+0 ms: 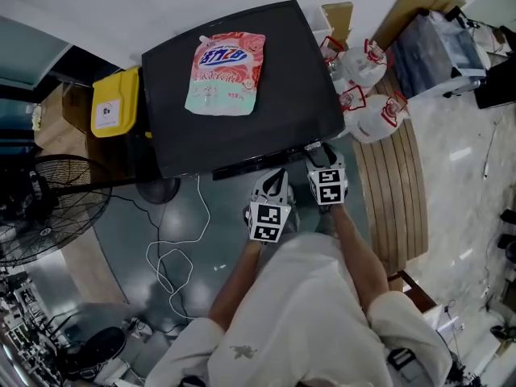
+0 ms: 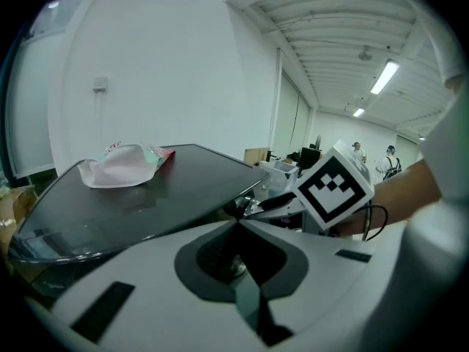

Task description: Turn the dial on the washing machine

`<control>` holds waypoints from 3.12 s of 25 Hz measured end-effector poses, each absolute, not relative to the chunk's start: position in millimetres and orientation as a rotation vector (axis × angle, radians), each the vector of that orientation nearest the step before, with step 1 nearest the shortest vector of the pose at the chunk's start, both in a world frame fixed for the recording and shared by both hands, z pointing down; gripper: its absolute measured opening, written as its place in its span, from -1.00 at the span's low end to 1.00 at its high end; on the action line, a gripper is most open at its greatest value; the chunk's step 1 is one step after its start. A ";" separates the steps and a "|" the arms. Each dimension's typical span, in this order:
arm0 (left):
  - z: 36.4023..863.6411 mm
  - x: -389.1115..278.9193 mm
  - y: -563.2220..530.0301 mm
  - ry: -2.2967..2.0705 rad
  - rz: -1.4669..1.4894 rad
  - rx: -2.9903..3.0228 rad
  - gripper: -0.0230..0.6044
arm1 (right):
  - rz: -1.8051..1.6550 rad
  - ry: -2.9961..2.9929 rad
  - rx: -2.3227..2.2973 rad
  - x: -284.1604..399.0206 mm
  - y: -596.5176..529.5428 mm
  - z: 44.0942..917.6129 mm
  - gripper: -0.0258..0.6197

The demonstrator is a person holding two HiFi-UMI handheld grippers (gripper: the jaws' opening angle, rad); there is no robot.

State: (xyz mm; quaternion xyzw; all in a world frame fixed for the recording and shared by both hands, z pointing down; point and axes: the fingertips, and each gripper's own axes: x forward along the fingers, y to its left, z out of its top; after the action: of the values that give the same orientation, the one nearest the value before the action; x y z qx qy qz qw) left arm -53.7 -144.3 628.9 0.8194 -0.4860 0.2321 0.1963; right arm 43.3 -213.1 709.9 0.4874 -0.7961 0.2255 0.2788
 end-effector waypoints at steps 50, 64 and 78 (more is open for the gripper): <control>642.2 -44.3 -136.8 -1.320 0.667 2.292 -0.89 | 1.806 -2.280 1.352 46.1 -215.5 707.7 -0.11; 644.7 -42.8 -132.4 -1.315 0.676 2.292 -0.89 | 2.066 -2.249 1.345 46.4 -214.5 710.4 -0.12; 646.0 -42.7 -126.0 -1.304 0.689 2.285 -0.89 | 2.324 -2.197 1.363 46.9 -212.4 711.2 -0.20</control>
State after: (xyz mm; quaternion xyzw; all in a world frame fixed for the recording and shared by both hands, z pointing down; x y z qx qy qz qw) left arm -42.7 -126.0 646.0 0.8216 -0.4688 0.2478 0.2094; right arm 46.9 -212.4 711.2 0.3866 -0.6230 0.6593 -0.1667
